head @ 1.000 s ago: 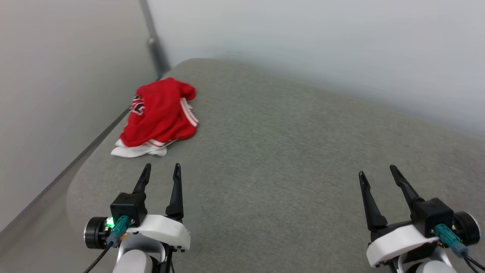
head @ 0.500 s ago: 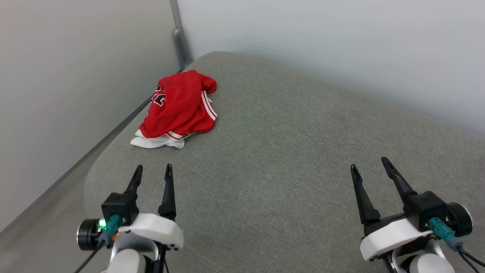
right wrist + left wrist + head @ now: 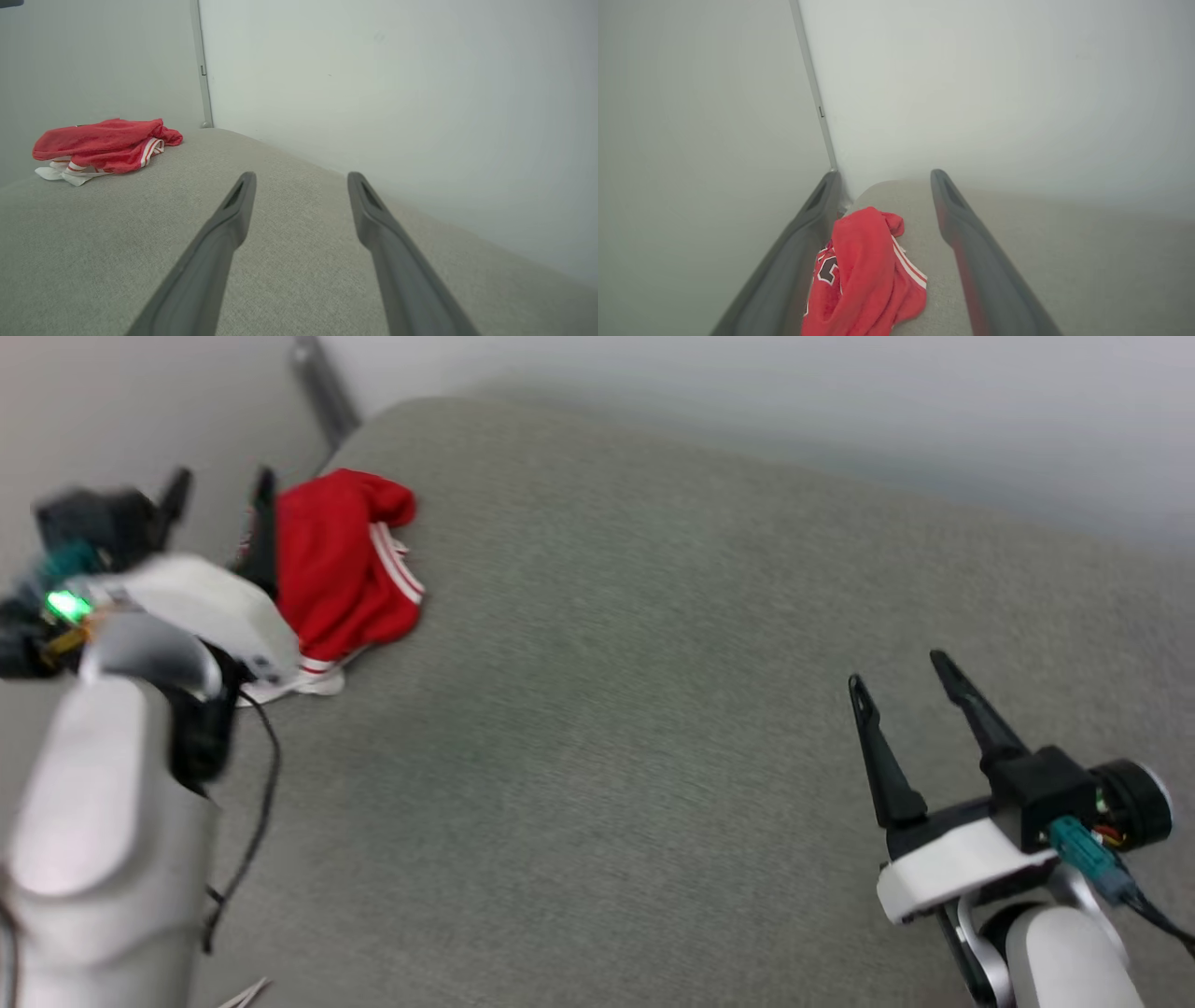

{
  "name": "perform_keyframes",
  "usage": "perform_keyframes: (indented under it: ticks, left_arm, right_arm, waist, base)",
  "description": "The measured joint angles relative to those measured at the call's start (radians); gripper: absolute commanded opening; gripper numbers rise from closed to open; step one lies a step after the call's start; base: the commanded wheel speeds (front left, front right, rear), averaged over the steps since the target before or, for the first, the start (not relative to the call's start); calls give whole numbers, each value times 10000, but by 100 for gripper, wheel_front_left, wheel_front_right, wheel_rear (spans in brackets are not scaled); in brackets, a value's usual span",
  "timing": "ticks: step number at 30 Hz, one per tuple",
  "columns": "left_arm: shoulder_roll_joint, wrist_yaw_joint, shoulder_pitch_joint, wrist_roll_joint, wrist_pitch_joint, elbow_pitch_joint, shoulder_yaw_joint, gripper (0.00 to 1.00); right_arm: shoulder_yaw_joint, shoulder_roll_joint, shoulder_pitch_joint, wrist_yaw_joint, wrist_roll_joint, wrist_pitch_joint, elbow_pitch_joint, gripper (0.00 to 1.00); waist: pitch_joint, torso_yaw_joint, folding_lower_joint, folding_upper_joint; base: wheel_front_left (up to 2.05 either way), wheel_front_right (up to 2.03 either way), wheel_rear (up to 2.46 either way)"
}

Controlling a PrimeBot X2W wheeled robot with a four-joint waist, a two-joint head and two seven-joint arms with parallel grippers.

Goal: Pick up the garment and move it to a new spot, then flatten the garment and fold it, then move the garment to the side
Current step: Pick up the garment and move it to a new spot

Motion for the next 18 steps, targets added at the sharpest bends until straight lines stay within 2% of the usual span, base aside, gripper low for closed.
perform_keyframes:
  ticks: [10,15,18]
  left_arm:
    - [2368,-525,-1989,-1214,4602,2249,474,100]
    - [2953,-560,-2060,-1946,6008,3476,895,100]
    - [3078,-320,-2041,-2293,6466,3967,1235,100]
  right_arm:
    - [-198,-86,-705,-2,-54,44,-408,100]
    - [-259,-90,-1011,-2,-25,-17,-489,100]
    - [-169,-88,-1165,-2,-21,-56,-500,100]
  waist:
    - [1807,-1716,0,0]
    - [2784,-2375,1,0]
    - [3312,-2693,2,0]
  base:
    - [0,0,0]
    - [0,0,0]
    - [0,0,0]
